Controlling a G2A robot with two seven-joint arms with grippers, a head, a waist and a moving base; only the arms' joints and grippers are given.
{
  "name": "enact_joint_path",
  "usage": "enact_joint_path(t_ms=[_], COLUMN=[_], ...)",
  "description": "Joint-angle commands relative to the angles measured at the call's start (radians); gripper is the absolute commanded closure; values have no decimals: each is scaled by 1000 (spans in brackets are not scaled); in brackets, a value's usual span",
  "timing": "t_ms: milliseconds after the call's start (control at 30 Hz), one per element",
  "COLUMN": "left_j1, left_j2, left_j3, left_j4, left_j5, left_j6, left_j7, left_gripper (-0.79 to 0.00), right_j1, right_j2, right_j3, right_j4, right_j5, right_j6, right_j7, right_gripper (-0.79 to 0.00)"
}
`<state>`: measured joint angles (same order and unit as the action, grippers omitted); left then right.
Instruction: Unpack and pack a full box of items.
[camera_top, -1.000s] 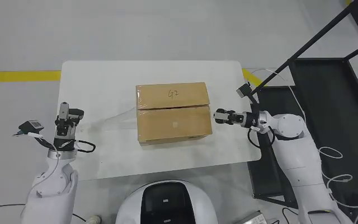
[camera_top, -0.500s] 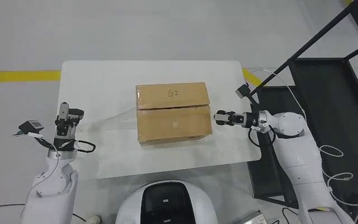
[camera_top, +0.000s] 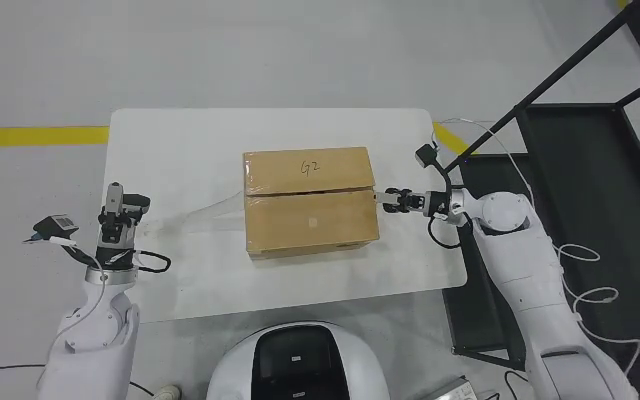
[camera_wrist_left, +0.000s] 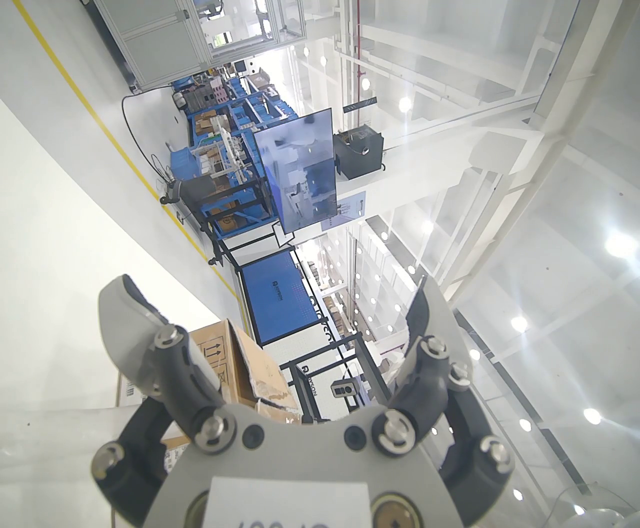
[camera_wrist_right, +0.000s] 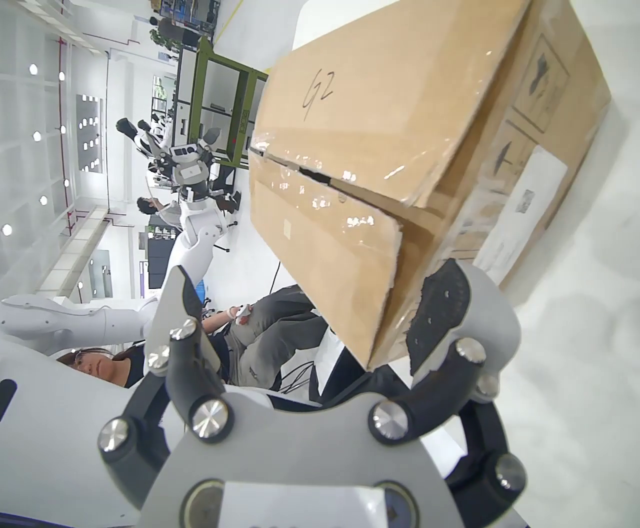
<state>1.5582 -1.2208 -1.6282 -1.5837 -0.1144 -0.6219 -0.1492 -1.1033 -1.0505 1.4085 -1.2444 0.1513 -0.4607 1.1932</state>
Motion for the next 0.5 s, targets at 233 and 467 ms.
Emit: enact_joint_path(t_ms=[233, 467], left_j1=[0, 0], left_j2=[0, 0], left_j3=[0, 0], left_j4=[0, 0], left_j5=[0, 0], left_j6=[0, 0], left_j7=[0, 0], left_gripper=[-785, -785], right_j1=[86, 118], right_j2=[-13, -17], right_j3=[-81, -119], right_j4=[103, 134], right_j5=[49, 132], right_j6=[-47, -71], right_j7=[29, 95], right_gripper=[-785, -785])
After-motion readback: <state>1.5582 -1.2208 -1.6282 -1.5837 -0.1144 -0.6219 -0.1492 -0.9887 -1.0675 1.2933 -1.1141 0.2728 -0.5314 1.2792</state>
